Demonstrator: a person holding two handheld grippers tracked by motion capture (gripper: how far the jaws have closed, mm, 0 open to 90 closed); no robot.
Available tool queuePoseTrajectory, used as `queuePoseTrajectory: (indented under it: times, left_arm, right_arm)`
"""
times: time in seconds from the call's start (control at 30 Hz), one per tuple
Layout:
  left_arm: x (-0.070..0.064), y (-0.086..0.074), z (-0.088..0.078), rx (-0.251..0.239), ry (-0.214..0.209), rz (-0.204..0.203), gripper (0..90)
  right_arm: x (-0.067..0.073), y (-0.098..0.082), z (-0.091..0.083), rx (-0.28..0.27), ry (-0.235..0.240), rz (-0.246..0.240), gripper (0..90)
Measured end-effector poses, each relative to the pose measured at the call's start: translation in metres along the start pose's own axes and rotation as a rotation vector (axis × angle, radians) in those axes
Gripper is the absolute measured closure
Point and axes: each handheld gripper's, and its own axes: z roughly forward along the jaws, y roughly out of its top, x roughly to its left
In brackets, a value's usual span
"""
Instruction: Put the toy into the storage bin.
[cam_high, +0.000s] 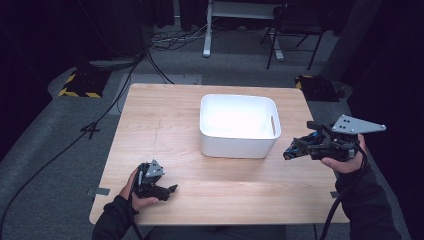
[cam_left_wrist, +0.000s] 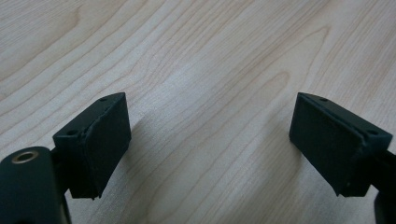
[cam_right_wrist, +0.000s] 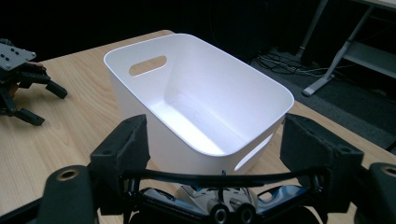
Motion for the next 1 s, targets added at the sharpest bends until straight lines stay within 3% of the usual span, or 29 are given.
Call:
queuePoseTrajectory:
  times: [0.53,1.0]
  left_arm:
    - [0.000,0.000,0.000,0.000,0.000,0.000,13.0]
    - [0.000,0.000,0.000,0.000,0.000,0.000,13.0]
  right_arm:
    - [-0.002,0.028,0.006,-0.003,0.005,-0.023,24.5]
    - [-0.003,0.063,0.018,-0.017,-0.001,-0.040,24.5]
